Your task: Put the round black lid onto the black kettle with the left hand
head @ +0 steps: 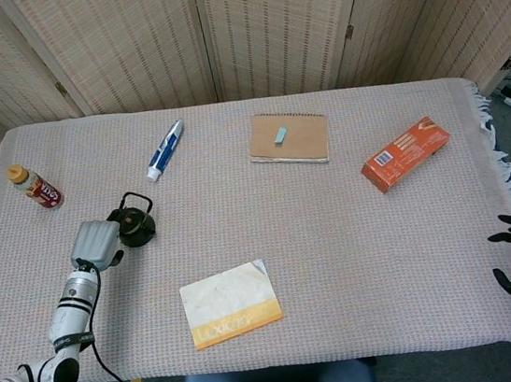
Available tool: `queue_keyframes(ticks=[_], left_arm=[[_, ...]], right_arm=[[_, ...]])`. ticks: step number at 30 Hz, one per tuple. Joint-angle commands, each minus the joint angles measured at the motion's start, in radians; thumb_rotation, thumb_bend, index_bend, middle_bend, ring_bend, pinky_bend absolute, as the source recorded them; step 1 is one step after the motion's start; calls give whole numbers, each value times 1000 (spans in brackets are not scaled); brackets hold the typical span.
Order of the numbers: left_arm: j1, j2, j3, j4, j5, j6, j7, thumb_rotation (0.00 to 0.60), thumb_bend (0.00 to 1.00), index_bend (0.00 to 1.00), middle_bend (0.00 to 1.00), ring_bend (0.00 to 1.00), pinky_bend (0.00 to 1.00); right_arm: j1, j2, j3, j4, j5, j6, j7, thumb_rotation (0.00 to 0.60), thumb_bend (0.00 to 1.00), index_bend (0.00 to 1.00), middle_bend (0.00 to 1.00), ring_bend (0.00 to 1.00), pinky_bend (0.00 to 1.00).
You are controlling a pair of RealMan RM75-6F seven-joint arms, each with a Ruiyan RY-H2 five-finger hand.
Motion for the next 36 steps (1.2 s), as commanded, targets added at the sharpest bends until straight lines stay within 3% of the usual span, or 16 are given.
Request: queue_keyframes(ticks=[1, 21, 26, 30, 36], left_arm=[[9, -2, 7, -1, 5, 0, -9, 600, 272, 189, 178, 784, 888], [14, -45, 20, 24, 16, -28, 3, 600, 272, 201, 199, 789, 888], [26, -27, 0, 0, 27, 6, -20, 600, 272, 209, 200, 775, 887], [63, 13, -27, -42, 54, 82, -76, 600, 271, 222, 205, 693, 871], [145, 78, -39, -111, 69, 202, -129, 600, 272, 250, 205, 449, 650]], right_arm=[[2, 0, 0, -1, -2, -1, -1, 600, 372, 310, 170, 235, 64], [0, 2, -1, -4, -2, 2, -1, 600, 371, 311, 170, 237, 64], [0, 3, -1, -3, -2, 3, -1, 600, 372, 310, 170, 237, 64], [0, 11, 2, -7, 1, 4, -3, 600, 371, 310, 170, 237, 64], [3, 28, 3, -14, 7, -6, -5, 600, 371, 311, 170, 235, 64]])
